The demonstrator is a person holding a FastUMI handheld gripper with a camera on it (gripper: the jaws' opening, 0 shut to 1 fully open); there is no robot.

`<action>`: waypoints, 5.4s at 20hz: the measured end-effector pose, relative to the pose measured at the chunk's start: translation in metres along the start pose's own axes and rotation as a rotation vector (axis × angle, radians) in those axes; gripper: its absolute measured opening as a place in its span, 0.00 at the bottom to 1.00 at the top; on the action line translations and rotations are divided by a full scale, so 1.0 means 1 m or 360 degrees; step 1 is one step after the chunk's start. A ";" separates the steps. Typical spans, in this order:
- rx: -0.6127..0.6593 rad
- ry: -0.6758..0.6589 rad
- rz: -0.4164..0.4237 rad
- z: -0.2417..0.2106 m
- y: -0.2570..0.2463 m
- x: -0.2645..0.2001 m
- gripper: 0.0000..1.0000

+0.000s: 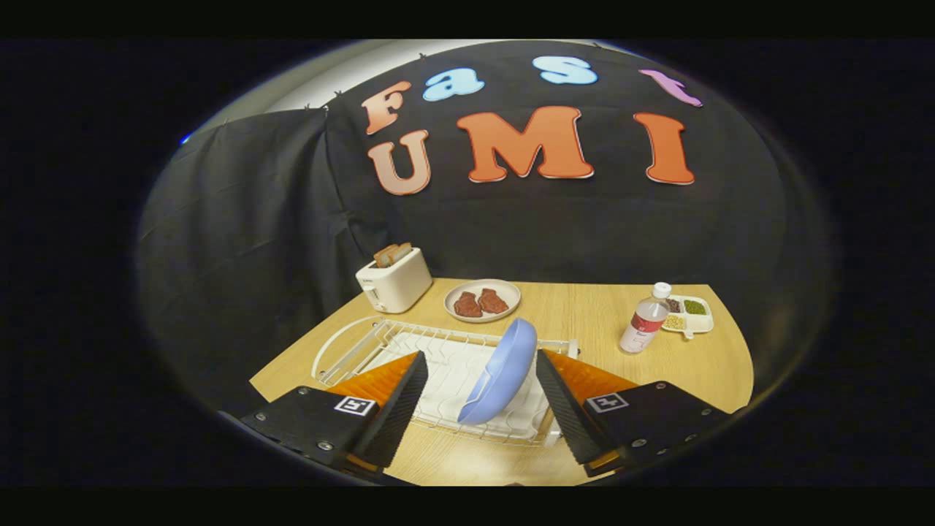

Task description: Take the plate from the dish rack, then take the spoon from the basket and place it into the plate.

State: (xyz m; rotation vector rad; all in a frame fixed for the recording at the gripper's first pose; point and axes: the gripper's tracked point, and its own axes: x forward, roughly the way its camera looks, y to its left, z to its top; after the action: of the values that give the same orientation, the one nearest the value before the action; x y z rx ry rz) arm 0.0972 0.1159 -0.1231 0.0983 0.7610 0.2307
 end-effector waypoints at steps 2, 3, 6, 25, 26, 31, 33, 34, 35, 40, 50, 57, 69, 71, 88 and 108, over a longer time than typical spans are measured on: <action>0.0013 0.0088 0.0005 -0.006 0.001 0.012 0.84; 0.0022 0.0134 0.0000 -0.010 0.000 0.017 0.82; 0.0060 0.0275 -0.0038 -0.022 -0.007 0.031 0.71; -0.0017 0.0739 -0.0386 -0.079 -0.022 0.077 0.46; 0.0002 0.0766 -0.0426 -0.079 -0.024 0.074 0.44; 0.0022 0.0655 -0.0521 -0.050 -0.023 0.071 0.36; -0.0012 0.0633 -0.0576 -0.044 -0.028 0.069 0.34; 0.0000 0.0643 -0.0596 -0.043 -0.029 0.068 0.33; 0.0013 0.0638 -0.0604 -0.041 -0.029 0.067 0.32; 0.0059 0.0578 -0.0587 -0.022 -0.029 0.055 0.28; 0.0086 0.0472 -0.0404 -0.026 -0.017 0.003 0.26; 0.0115 0.0453 -0.0296 -0.068 -0.029 -0.038 0.26; 0.0336 0.0427 -0.0018 -0.161 -0.027 -0.082 0.26; 0.0388 0.0428 0.0001 -0.177 -0.027 -0.083 0.26; 0.0608 0.0366 -0.0052 -0.249 -0.053 -0.052 0.36; 0.0120 -0.0515 -0.0855 -0.150 -0.194 -0.076 0.79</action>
State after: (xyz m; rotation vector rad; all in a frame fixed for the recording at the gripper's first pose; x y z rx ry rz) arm -0.0266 -0.0897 -0.2131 -0.0008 0.4503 -0.3198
